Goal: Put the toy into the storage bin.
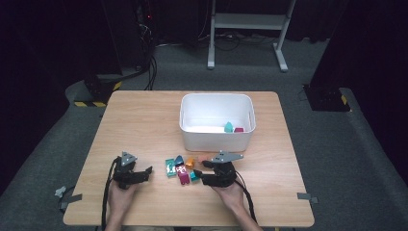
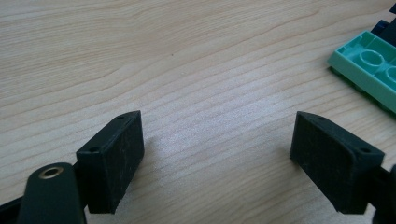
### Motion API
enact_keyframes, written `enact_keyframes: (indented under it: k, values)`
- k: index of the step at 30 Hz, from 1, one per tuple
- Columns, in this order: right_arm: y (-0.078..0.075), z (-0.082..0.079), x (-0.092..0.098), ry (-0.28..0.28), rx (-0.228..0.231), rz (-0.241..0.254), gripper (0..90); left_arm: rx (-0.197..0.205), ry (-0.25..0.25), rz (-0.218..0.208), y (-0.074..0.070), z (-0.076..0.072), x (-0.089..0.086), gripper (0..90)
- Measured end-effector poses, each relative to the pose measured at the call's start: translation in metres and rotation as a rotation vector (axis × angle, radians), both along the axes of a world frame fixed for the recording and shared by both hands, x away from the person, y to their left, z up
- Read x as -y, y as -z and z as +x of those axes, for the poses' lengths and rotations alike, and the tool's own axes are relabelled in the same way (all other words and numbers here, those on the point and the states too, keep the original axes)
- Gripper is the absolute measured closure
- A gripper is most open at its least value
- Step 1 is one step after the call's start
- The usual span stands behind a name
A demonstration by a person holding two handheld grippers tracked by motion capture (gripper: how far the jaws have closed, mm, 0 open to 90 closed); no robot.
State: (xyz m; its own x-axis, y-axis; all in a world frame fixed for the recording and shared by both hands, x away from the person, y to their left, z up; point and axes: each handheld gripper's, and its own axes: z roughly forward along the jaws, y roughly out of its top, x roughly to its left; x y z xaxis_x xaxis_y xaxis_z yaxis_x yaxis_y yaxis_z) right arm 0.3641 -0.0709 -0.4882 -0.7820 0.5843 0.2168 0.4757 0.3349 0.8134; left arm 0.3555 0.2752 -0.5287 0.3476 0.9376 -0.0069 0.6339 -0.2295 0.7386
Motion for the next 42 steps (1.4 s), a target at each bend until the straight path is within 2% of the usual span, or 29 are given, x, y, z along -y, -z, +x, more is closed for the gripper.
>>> enact_keyframes:
  k: [4, 9, 17, 32, 42]
  values:
    - [0.007, 0.0, -0.008, -0.005, -0.007, -0.008, 45.0, 0.0, 0.0, 0.001, 0.0, 0.0, 0.0, 17.5]
    - [0.015, 0.001, -0.016, -0.004, -0.014, -0.047, 44.7, 0.0, 0.0, 0.001, 0.0, 0.0, 0.0, 17.4]
    - [0.021, 0.002, -0.023, 0.007, -0.025, -0.059, 44.3, 0.0, 0.0, 0.001, 0.0, 0.0, 0.0, 17.5]
    - [0.028, 0.007, -0.021, 0.033, -0.033, -0.094, 45.6, 0.0, 0.0, 0.001, 0.0, 0.0, 0.0, 17.5]
    - [0.033, 0.009, -0.021, 0.054, -0.014, -0.148, 50.8, 0.0, 0.001, 0.001, 0.0, 0.0, 0.0, 17.5]
